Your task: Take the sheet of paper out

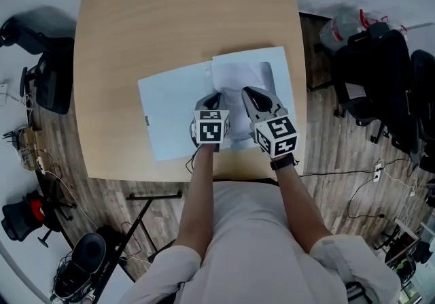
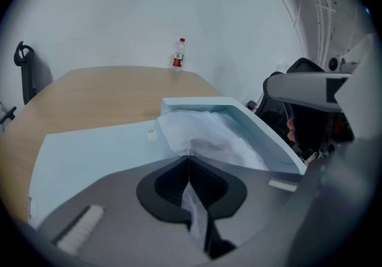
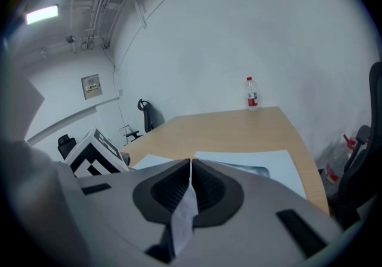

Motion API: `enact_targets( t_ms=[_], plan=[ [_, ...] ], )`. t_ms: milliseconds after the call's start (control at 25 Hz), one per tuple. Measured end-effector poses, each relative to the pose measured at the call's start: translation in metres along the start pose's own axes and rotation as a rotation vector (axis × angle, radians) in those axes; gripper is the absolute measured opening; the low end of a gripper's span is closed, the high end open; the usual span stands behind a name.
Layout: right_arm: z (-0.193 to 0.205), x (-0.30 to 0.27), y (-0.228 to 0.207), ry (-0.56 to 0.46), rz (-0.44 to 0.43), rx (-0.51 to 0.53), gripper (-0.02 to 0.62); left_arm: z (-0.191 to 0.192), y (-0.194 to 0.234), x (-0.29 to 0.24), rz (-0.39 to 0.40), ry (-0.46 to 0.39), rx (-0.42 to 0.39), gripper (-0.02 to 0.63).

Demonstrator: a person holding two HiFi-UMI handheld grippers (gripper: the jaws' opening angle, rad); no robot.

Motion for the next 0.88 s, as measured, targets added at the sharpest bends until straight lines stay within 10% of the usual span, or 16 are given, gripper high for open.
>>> enact_targets(
  t_ms=[880],
  plan=[
    [-0.040, -0.006, 0.029, -0.086, -0.074, 0.050, 0.018, -0.018, 0.044, 0.047, -0.122, -0.100, 0.024, 0.014]
  ],
)
Point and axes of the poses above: the fingertips, and each gripper's own axes: x backward along the fingers, y to its left, z out of its underside, the point moved 2 cm from there along x, backward along the fingers, and after that the axes turned 9 degrees about x, right-handed, at the moved point
